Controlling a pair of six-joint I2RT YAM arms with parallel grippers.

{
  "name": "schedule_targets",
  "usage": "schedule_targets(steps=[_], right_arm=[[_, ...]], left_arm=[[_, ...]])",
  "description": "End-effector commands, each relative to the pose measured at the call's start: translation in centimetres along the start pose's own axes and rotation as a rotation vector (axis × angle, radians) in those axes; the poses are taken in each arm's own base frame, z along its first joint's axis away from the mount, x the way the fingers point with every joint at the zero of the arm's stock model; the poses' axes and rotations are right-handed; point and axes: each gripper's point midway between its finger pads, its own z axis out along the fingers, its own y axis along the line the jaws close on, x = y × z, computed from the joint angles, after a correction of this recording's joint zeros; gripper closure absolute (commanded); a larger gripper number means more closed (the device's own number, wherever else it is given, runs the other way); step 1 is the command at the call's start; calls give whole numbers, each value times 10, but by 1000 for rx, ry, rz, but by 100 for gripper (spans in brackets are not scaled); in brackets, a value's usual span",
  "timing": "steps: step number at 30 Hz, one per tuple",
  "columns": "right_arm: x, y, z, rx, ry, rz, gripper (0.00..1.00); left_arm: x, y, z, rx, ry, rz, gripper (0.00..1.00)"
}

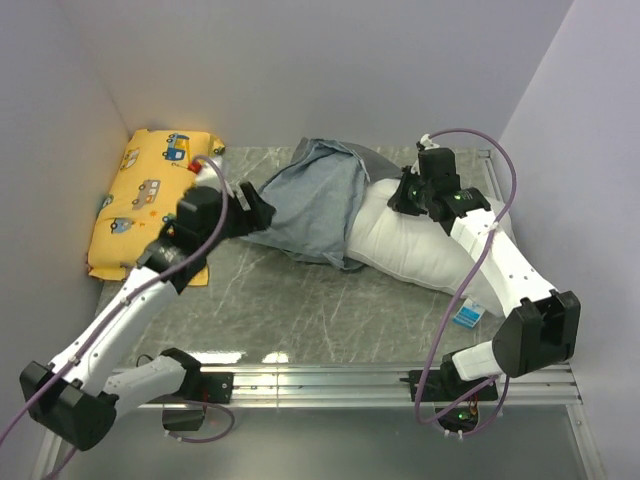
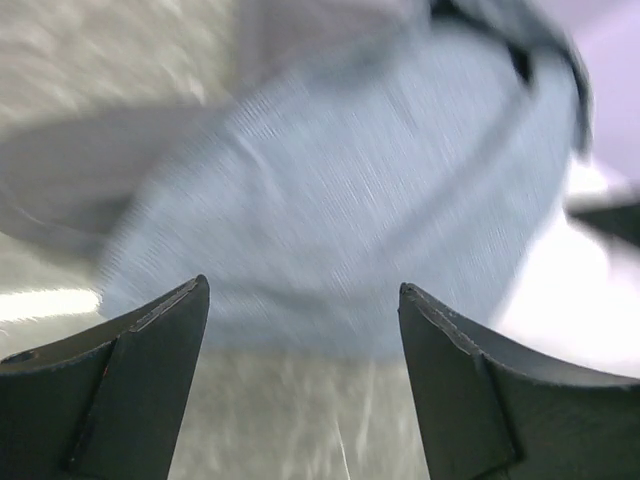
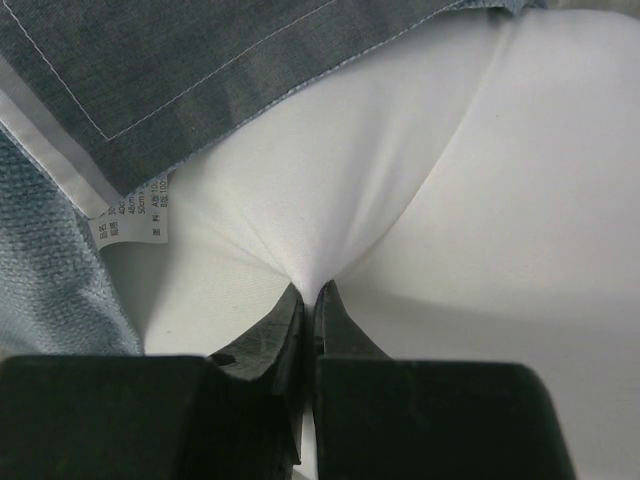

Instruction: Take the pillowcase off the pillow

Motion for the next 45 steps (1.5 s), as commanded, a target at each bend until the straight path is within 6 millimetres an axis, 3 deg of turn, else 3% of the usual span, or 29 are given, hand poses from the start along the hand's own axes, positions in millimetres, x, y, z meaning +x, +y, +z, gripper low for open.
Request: schedule_targets(steps=[1, 4, 8, 13, 17, 20, 27, 28, 30, 33, 38, 39, 40, 41, 42, 45], right_arm=[[-47, 19, -13, -42, -146, -9, 100], [-46, 20, -11, -43, -141, -8, 100], [-46, 19, -11, -37, -142, -12, 100], [-42, 18, -16, -32, -144, -15, 100], [-40, 17, -17, -30, -140, -14, 100], [-39, 18, -18, -33, -140, -17, 100], [-43, 19, -24, -34, -148, -20, 100], [-43, 20, -25, -36, -149, -20, 100], [-43, 19, -25, -33, -150, -23, 100], [-43, 17, -28, -25, -156, -25, 100], [-47, 15, -33, -12, -173, -30, 100], [-47, 15, -33, -11, -174, -29, 100], [-47, 15, -34, -12, -175, -30, 100], [-48, 14, -35, -10, -178, -30, 100], [-48, 13, -35, -10, -181, -26, 100], [-51, 13, -38, -14, -197, -16, 100]], left_arm=[[50, -3, -14, -21, 71, 40, 18], [104, 6, -15, -8, 150, 8, 20], [131, -3, -4, 44, 189, -42, 19], [126, -18, 16, 100, 130, -83, 12], [135, -11, 38, 29, 148, -92, 12], [134, -9, 52, -5, 132, -101, 19], [132, 7, 64, -92, 83, -115, 45], [126, 10, 67, -116, 58, -113, 51], [120, 18, 70, -145, 43, -111, 76], [108, 29, 75, -169, 23, -125, 100], [71, 60, 65, -224, -54, -196, 100], [54, 83, 61, -265, -96, -236, 100], [50, 97, 57, -284, -107, -258, 99], [33, 105, 46, -282, -157, -287, 99], [21, 135, 36, -345, -187, -324, 99], [-7, 173, 13, -398, -270, -381, 100]])
